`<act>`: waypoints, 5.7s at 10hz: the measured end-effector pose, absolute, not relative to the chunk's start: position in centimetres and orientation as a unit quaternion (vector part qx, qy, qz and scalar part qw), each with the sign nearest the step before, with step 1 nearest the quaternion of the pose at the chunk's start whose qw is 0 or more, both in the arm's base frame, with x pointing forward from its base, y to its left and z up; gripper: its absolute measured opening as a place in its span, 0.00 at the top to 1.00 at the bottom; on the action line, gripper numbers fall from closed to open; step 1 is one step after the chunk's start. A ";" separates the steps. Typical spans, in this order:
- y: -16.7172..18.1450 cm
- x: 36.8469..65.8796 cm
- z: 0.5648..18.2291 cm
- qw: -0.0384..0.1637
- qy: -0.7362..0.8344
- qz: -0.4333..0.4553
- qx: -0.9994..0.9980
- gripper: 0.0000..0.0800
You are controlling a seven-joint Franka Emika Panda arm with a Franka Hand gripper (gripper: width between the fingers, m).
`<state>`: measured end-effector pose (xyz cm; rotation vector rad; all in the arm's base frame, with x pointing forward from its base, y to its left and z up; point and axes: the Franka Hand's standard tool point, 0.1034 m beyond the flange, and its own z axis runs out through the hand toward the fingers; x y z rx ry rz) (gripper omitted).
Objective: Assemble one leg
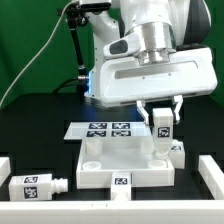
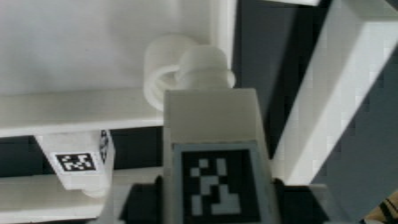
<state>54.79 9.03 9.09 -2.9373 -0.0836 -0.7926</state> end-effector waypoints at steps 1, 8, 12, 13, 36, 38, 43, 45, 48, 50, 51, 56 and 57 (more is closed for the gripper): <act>9.0 54.8 9.1 0.049 -0.026 -0.259 -0.964 0.65; 9.0 55.7 9.0 0.050 -0.023 -0.266 -0.962 0.65; 8.7 56.0 8.8 0.048 -0.020 -0.274 -0.960 0.65; 8.7 55.8 8.3 0.049 -0.020 -0.269 -0.962 0.65; 9.6 56.0 10.6 0.106 -0.034 0.017 -0.994 0.19; 9.6 56.0 10.6 0.106 -0.034 0.017 -0.994 0.19; 8.1 57.8 10.1 0.075 0.000 0.016 -0.997 0.19; 8.2 57.7 10.1 0.077 0.001 0.017 -0.997 0.19; 8.2 57.7 10.0 0.077 0.001 0.017 -0.997 0.19; 9.0 57.6 10.0 0.057 0.035 0.028 -0.997 0.19; 9.6 57.7 9.9 0.049 0.036 0.028 -0.998 0.19; 8.2 57.7 9.7 0.051 0.011 0.027 -0.998 0.19; 8.2 57.7 9.7 0.051 0.011 0.027 -0.998 0.19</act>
Offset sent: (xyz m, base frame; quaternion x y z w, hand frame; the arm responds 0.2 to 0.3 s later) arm 0.0000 0.0000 0.0000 0.0000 0.0000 0.0000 1.0000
